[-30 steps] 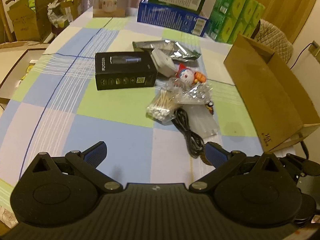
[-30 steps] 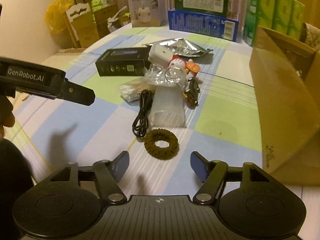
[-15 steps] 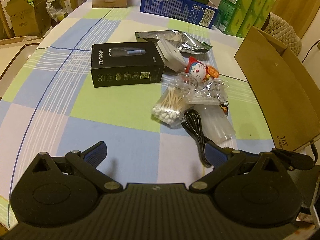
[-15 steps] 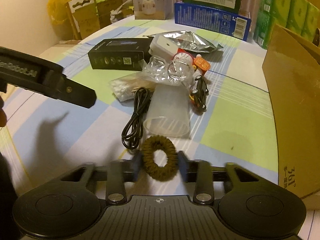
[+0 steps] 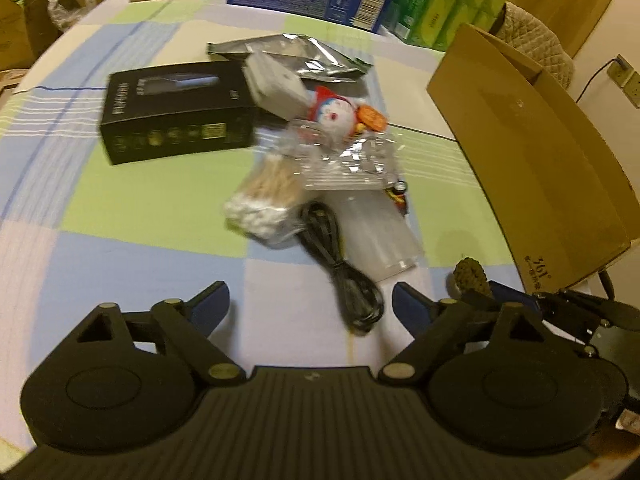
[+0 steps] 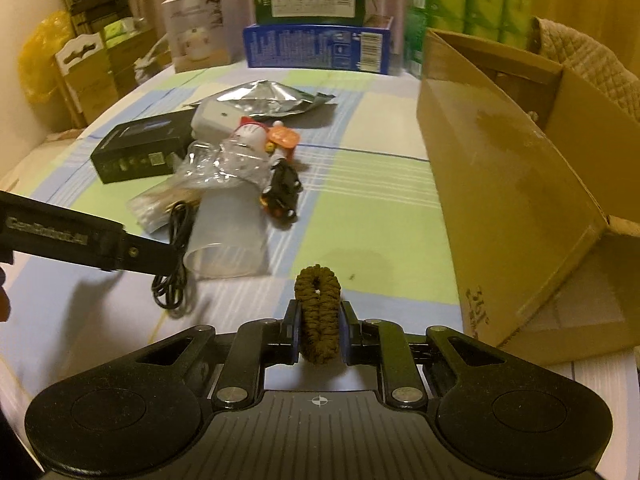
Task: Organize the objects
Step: 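Grasp the brown fuzzy hair tie with the right gripper while the left gripper grasps the black cable, then carry the hair tie and cable in both grippers over the cardboard box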
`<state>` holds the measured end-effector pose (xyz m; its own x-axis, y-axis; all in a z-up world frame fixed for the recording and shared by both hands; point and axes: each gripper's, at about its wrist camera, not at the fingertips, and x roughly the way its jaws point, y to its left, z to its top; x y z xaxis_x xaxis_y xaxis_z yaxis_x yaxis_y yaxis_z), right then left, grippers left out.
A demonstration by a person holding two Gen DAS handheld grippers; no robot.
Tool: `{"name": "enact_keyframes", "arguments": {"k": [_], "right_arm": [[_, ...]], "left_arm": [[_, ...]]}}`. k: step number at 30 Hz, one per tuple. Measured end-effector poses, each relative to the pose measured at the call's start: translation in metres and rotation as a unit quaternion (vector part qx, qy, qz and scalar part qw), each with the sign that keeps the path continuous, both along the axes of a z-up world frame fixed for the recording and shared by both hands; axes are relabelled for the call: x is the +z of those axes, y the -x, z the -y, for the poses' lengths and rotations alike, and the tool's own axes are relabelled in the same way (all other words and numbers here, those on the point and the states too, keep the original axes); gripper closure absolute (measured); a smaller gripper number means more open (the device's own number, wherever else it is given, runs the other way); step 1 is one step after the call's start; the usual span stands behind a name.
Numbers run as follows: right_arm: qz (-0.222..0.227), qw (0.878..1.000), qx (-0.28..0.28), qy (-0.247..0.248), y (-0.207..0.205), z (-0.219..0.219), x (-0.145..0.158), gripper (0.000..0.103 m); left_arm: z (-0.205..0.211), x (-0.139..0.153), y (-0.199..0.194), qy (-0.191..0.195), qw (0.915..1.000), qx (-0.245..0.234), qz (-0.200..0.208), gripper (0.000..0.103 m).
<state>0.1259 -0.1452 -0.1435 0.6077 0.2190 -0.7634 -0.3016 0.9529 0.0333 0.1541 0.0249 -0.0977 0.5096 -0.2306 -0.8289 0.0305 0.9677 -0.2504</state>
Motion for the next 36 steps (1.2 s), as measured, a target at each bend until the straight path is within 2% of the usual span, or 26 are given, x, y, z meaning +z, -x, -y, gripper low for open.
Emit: {"name": "enact_keyframes", "arguments": {"k": [1, 5, 7, 10, 15, 17, 18, 26, 36], "right_arm": [[-0.002, 1.0, 0.0, -0.001, 0.0, 0.001, 0.0, 0.088], [-0.008, 1.0, -0.002, -0.009, -0.001, 0.001, -0.004, 0.088], [-0.01, 1.0, -0.005, -0.015, -0.002, 0.002, -0.005, 0.088], [-0.01, 1.0, -0.003, -0.02, -0.002, 0.001, -0.005, 0.088], [-0.009, 1.0, 0.001, -0.023, -0.002, -0.002, -0.006, 0.088], [-0.008, 1.0, -0.001, -0.024, -0.003, -0.002, -0.006, 0.088], [-0.007, 1.0, -0.002, -0.026, -0.003, -0.001, -0.005, 0.088], [0.004, 0.999, 0.012, -0.031, 0.005, -0.003, 0.005, 0.088], [0.011, 0.999, -0.003, -0.04, 0.037, 0.008, 0.027, 0.088]], "left_arm": [[0.003, -0.001, -0.002, 0.003, 1.0, -0.003, 0.001, 0.029], [0.011, -0.009, -0.013, 0.012, 0.9998, -0.012, -0.009, 0.041], [0.014, -0.014, -0.016, 0.0, 0.9997, -0.018, -0.014, 0.057], [0.012, -0.015, -0.012, -0.009, 0.9994, -0.028, -0.02, 0.072], [0.009, -0.015, -0.011, -0.032, 0.9983, -0.043, -0.02, 0.075], [0.012, -0.015, -0.013, -0.042, 0.9976, -0.052, -0.017, 0.084], [0.013, -0.015, -0.013, -0.044, 0.9976, -0.052, -0.014, 0.084], [0.009, -0.008, 0.009, -0.027, 0.9989, -0.03, -0.025, 0.085], [0.006, 0.011, 0.041, -0.007, 0.9996, -0.017, -0.022, 0.086]]}}
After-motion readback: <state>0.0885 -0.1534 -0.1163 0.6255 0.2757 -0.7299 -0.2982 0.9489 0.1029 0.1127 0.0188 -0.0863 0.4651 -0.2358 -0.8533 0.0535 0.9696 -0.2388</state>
